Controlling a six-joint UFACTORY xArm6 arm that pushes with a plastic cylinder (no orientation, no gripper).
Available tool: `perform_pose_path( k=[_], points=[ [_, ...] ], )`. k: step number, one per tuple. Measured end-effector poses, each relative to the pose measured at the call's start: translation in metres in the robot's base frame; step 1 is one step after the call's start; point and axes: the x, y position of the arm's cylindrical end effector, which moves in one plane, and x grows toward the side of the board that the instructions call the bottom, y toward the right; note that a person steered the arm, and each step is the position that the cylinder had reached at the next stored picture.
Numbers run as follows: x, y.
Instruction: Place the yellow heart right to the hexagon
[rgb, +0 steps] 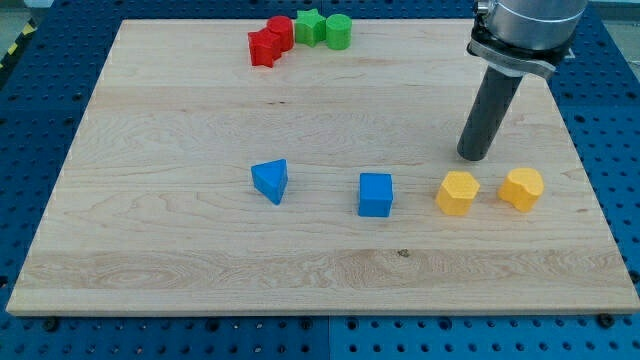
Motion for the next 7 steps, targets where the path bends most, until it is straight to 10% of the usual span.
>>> perform_pose_path(
  k=[7],
  points=[
    [0.021,0.059]
  ],
)
